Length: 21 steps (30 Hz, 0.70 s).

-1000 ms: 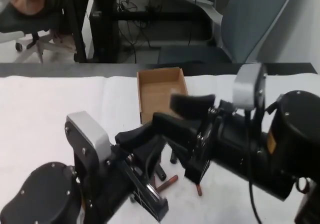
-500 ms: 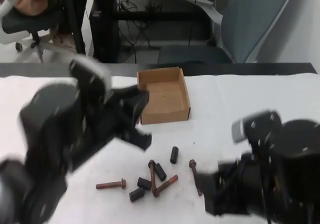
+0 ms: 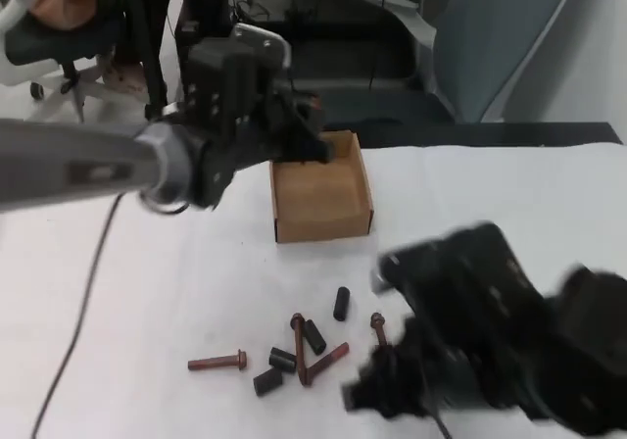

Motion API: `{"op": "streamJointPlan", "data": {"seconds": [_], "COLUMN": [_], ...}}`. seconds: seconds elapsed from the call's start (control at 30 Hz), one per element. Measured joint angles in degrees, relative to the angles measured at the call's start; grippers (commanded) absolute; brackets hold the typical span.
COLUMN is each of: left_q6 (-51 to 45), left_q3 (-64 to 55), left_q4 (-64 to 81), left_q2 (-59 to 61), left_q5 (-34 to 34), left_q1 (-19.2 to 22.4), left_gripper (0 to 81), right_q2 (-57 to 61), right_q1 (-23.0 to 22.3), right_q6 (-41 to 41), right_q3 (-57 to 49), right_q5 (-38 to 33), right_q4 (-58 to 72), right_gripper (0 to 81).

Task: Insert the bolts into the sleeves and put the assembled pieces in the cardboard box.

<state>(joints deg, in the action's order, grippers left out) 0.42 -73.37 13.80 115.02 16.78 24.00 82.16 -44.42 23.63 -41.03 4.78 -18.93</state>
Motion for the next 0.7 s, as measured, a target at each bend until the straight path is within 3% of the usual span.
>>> {"op": "streamJointPlan", "data": {"seconds": [0.07,0.1,0.17,0.23,0.27,0.43,0.7], "left_q6": [0.5,0.8,1.0,1.2,1.3,0.5,-0.4], "left_q3": [-4.9,-6.4,-9.2,-10.3,-10.4,-10.8,-10.8], "left_q4": [-2.8,-3.4,-4.3,-4.9,-5.0,-5.8,-15.8], "left_q2": [4.0,5.4,7.9,8.7,8.7,6.0,-1.3], "left_q5": [0.1,0.1,0.3,0.8,1.1,-1.5,-4.7], "left_q1": [0.0,0.0,0.0,-0.4,-0.7,-3.1,-9.9], "left_gripper": [0.3,5.6,26.5,62.3,70.0,70.0,70.0], "right_q2": [4.0,5.8,9.0,12.2,13.8,20.4,25.6], "right_q1": [1.0,1.7,3.2,5.1,5.9,8.3,8.4], "right_q6": [0.0,0.0,0.0,0.0,0.0,0.0,2.0], "right_q3": [-3.9,-6.1,-10.0,-13.8,-15.5,-21.1,-24.7], "right_q5": [0.5,1.2,2.8,3.8,4.0,2.8,2.2], "right_q4": [-0.4,-1.1,-2.8,-4.4,-4.7,-5.6,-6.1], "right_gripper": [39.5,39.5,39.5,39.5,39.5,39.5,39.5]}}
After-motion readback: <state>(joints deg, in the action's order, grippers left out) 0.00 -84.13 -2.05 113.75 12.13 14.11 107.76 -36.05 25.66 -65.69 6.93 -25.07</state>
